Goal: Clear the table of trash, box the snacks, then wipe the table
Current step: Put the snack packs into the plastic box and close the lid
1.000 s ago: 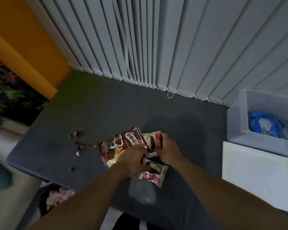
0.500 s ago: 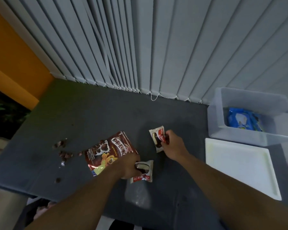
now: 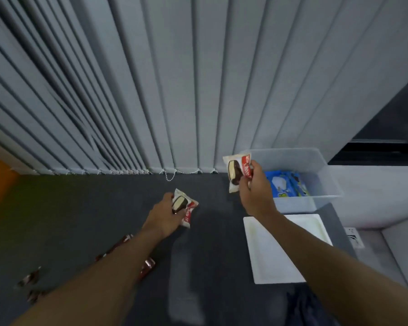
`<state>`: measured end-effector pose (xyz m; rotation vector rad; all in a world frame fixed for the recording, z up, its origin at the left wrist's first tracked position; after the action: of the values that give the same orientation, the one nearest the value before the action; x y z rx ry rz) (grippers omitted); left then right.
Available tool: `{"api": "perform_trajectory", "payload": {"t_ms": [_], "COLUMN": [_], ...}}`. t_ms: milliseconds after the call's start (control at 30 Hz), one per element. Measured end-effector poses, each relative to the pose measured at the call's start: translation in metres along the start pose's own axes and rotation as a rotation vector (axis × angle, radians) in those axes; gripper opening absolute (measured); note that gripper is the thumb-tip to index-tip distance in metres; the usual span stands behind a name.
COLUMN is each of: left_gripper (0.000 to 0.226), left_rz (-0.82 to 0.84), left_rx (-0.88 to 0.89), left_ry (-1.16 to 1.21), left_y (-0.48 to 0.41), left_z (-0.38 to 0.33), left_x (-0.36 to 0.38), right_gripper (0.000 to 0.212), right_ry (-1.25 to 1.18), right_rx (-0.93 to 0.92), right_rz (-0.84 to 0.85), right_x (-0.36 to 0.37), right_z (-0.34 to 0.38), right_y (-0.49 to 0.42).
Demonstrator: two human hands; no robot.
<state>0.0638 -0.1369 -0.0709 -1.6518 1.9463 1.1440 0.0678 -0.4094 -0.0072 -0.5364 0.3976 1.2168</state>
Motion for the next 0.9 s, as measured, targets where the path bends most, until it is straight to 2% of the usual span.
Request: {"api": "perform_trajectory", "payload": {"t_ms": [67,133,267,367,433,567,733,900], "left_gripper": [0.043,0.043,0.039,0.037,0.033,0.03,0.036,0.035], "left_rz": [-0.016,-0.022,-0.025,-0.028,-0.02,-0.014,0.008,0.003], "left_rx": [0.024,0.043,0.044,0.035,0.024,0.009,-0.025,-0.048], "left_ry": [0.031,0.062,0.096,0.086,0.081,0.076,0.105,0.105], "left_y": [-0.014,-0.027,-0.048,-0.06,-0.065,-0.073,-0.08,-0.084], "left_z": [-0.027,-0.05,-0.078,-0.084,-0.084,-0.079,-0.066,-0.056], "left_x": [0.002,0.007,0.019,0.026,0.03,0.032,0.031,0.03], "right_gripper": [0.045,0.045,0.043,0.054,0.059,0.053,0.054,0.066], "right_ry": [-0.003,0.015,0.196,0.259,0.343,0.439,0.539,0.705], "right_rx": [0.051,0.144,0.373,0.472,0.454,0.375,0.211,0.196], "right_rz": [-0.131,-0.184,-0.028,0.158,0.288,0.505,0.654,0.757], "right_x": [-0.034,-0.059,-0.073,-0.059,-0.044,-0.005,0.032,0.047], "right_z": [-0.01,-0.03,-0.085,-0.117,-0.13,-0.143,-0.153,-0.173], "right_y": [-0.015,-0.029,-0.052,-0.06,-0.067,-0.081,-0.091,-0.088]}}
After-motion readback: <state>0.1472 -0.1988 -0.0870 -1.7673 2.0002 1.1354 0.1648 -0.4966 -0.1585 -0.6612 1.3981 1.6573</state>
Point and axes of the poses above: each hand's wrist, its own y-axis away from the middle knuckle, its own x-axis out of the palm, z = x × y, the point moved 8 cm from there along -y, towards the middle knuckle, and after that the axes turned 3 degrees about -x, right-handed, at the moved point
